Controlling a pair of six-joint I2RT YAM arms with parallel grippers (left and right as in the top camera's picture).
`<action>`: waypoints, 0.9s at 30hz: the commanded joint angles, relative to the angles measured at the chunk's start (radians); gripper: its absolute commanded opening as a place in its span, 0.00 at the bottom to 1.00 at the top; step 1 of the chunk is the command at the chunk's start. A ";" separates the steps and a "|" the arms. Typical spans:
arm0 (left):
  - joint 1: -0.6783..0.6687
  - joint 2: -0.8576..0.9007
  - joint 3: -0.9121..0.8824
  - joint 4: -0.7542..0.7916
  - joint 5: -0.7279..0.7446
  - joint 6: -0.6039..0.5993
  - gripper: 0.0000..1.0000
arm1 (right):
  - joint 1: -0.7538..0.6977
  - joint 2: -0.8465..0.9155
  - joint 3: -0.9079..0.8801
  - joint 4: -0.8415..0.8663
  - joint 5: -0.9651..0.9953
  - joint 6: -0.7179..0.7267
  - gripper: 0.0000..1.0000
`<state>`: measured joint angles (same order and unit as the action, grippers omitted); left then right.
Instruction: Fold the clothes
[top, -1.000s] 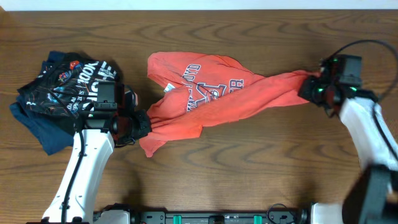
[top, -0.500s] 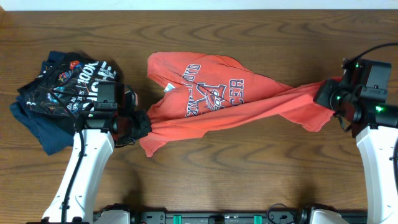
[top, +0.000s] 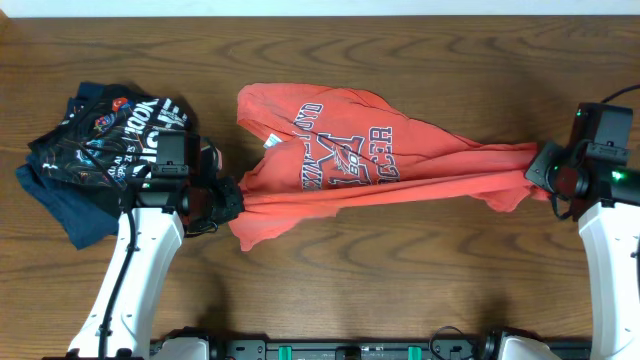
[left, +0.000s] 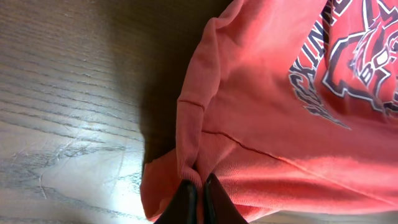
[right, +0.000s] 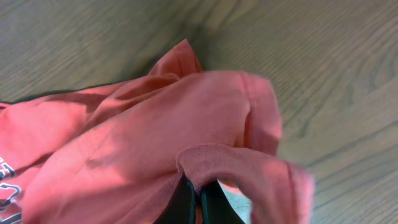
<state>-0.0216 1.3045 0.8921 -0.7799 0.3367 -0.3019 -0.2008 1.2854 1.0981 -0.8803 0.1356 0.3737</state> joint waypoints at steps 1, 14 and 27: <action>0.005 -0.004 -0.005 0.006 -0.017 0.010 0.06 | -0.014 -0.004 0.010 -0.009 -0.103 -0.085 0.01; 0.005 -0.004 -0.005 -0.001 -0.017 0.010 0.06 | -0.048 0.000 0.009 -0.017 -0.071 -0.068 0.01; 0.005 -0.004 -0.005 0.003 -0.017 0.010 0.06 | -0.084 0.002 0.009 0.035 0.124 0.016 0.22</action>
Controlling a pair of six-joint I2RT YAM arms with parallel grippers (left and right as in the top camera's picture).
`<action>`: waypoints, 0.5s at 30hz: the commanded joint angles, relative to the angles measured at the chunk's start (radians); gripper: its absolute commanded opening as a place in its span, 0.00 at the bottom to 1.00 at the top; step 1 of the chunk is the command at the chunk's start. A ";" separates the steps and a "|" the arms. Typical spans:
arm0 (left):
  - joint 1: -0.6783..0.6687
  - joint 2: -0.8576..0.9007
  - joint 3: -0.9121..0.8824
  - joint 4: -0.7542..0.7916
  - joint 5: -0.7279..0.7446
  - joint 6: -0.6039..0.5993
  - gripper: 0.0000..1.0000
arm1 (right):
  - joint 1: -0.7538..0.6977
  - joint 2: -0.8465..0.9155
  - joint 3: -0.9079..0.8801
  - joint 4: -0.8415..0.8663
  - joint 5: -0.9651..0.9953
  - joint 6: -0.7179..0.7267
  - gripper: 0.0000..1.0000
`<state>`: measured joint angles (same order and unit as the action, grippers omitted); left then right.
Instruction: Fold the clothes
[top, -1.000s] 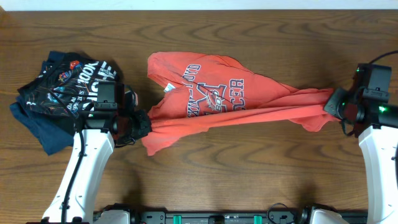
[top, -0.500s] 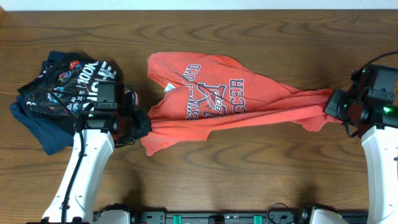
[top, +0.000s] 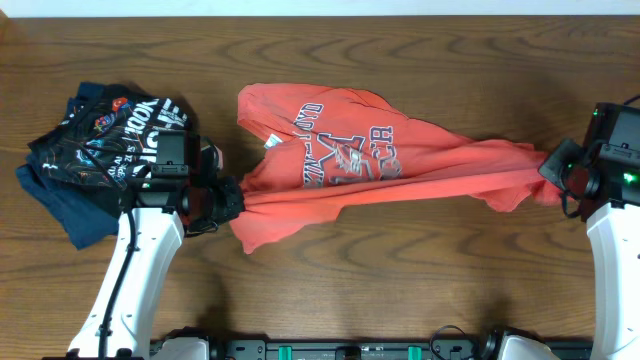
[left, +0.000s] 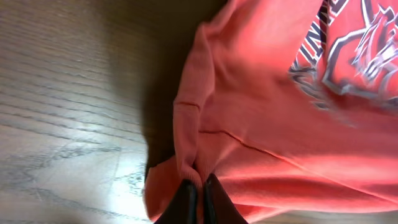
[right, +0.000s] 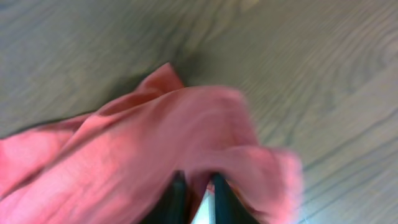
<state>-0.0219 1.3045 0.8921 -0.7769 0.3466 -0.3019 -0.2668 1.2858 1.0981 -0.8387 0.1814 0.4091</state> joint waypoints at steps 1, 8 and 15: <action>0.006 -0.004 -0.005 0.000 -0.027 0.010 0.06 | -0.019 0.002 0.009 -0.022 0.096 -0.029 0.22; 0.006 -0.004 -0.005 0.007 -0.027 0.010 0.06 | -0.022 0.002 0.006 -0.221 0.122 -0.019 0.24; 0.006 -0.004 -0.005 0.011 -0.027 0.010 0.06 | -0.022 0.002 -0.025 -0.258 0.117 0.021 0.24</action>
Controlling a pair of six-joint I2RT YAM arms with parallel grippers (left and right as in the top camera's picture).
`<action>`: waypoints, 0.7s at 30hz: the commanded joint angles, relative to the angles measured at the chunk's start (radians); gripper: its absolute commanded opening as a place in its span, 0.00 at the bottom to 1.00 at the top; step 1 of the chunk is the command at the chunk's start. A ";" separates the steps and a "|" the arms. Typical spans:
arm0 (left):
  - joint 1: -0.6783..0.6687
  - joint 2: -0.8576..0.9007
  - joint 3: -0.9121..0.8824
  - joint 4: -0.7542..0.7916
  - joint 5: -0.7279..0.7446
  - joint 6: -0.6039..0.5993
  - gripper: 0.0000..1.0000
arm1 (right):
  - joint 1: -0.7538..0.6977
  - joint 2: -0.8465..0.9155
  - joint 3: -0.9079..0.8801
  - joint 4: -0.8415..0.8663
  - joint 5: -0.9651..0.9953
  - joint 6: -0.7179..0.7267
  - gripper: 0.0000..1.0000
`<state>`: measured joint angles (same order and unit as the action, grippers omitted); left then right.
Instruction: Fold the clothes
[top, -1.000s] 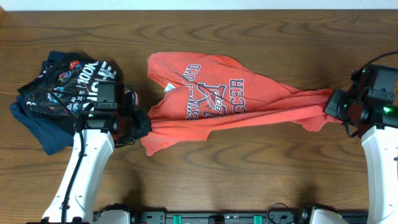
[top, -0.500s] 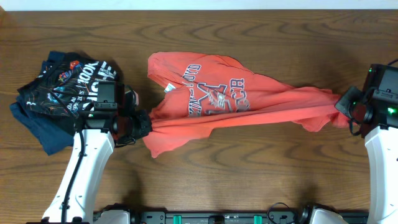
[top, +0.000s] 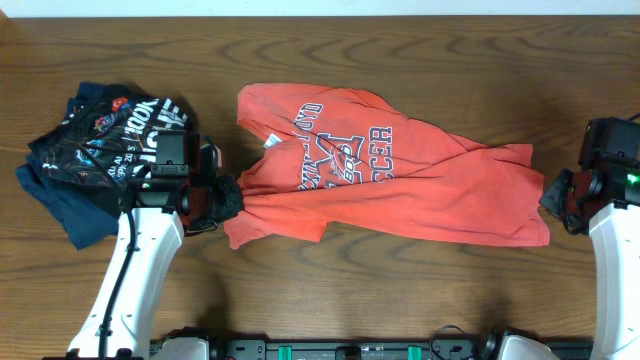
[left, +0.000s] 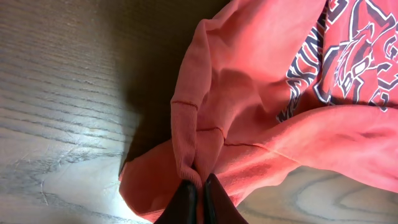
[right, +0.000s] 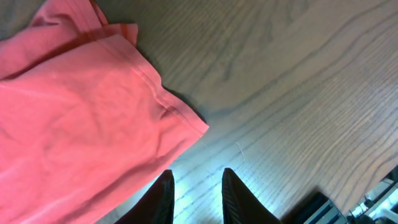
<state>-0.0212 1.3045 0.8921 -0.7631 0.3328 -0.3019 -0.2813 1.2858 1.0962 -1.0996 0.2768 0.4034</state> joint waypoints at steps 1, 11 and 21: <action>0.005 -0.004 -0.005 -0.002 -0.013 0.010 0.06 | -0.008 0.002 -0.039 0.010 0.023 0.038 0.24; 0.005 -0.004 -0.005 -0.003 -0.013 0.010 0.06 | -0.013 0.002 -0.332 0.292 0.006 0.121 0.50; 0.005 -0.004 -0.005 -0.002 -0.013 0.010 0.06 | -0.064 0.003 -0.496 0.442 0.003 0.134 0.53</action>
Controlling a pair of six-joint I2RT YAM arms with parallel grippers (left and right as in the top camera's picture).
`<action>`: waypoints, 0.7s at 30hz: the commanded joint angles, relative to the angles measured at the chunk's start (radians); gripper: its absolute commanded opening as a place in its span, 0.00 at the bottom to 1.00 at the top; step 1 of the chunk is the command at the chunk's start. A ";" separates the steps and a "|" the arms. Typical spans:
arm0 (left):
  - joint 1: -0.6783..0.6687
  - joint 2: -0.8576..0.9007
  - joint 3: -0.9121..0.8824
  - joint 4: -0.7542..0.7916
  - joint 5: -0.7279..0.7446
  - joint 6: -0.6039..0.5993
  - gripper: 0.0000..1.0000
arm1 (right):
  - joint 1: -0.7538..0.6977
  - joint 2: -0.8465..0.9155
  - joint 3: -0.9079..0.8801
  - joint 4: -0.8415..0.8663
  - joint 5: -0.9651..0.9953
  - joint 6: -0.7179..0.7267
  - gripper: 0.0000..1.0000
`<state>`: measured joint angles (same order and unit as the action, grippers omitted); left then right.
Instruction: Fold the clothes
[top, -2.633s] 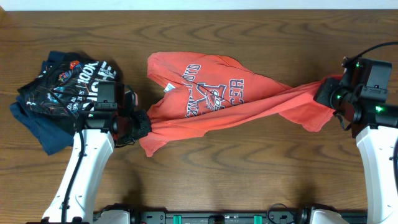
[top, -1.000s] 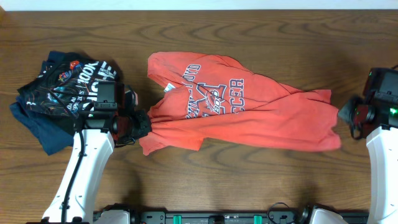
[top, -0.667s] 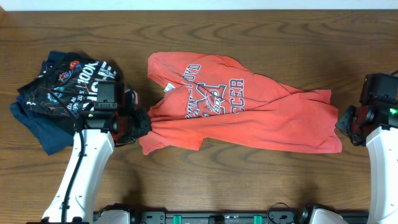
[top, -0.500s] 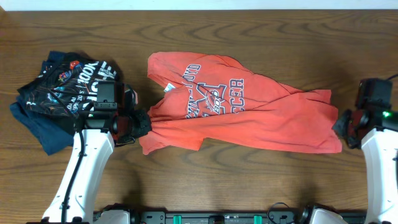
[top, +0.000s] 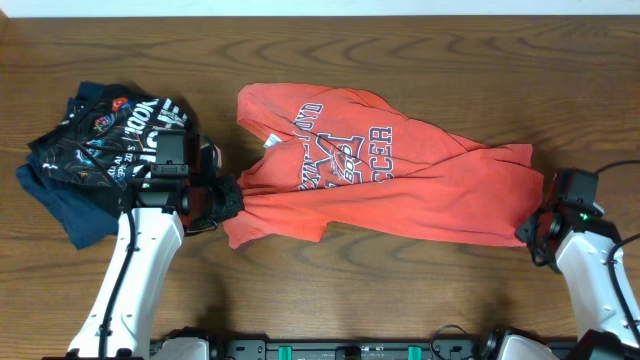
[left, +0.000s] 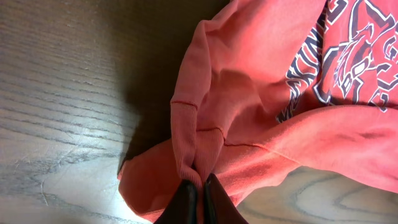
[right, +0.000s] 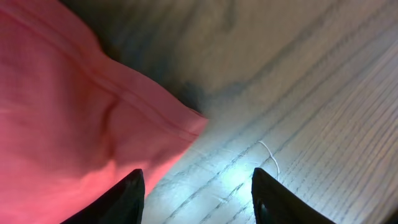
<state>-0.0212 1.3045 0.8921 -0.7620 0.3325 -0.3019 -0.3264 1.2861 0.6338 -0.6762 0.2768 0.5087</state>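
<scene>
An orange-red T-shirt (top: 390, 175) with a dark printed logo lies spread across the middle of the wooden table. My left gripper (left: 198, 194) is shut on a bunched fold of the shirt's left edge (left: 193, 143), also seen from overhead as the left gripper (top: 226, 198). My right gripper (right: 198, 198) is open, low over the table just off the shirt's lower right corner (right: 180, 121); bare wood lies between its fingers. Overhead, the right gripper (top: 535, 232) sits by that corner.
A pile of dark blue and black printed clothes (top: 95, 150) lies at the far left, beside the left arm. The white wall edge runs along the table's far side (top: 320, 8).
My right gripper has dropped lower and come closer to the shirt's lower right corner, its fingers spread wider. The left gripper and the shirt have not moved.
Both grippers held the shirt by its ends, stretched taut between them into a narrow bunch. The right then pulled further right. By 0.7 s ago the right had let go and the shirt lay spread flat. Now the right stands open at the shirt's corner.
</scene>
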 joint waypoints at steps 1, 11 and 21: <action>0.005 -0.004 -0.005 -0.003 -0.013 0.010 0.06 | -0.024 0.003 -0.043 0.031 0.002 0.038 0.53; 0.005 -0.004 -0.005 -0.003 -0.013 0.010 0.06 | -0.068 0.058 -0.114 0.212 -0.111 0.044 0.53; 0.005 -0.004 -0.005 -0.004 -0.013 0.010 0.06 | -0.068 0.188 -0.114 0.294 -0.124 0.044 0.53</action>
<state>-0.0212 1.3045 0.8921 -0.7624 0.3328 -0.3019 -0.3843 1.4097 0.5400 -0.3893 0.1642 0.5415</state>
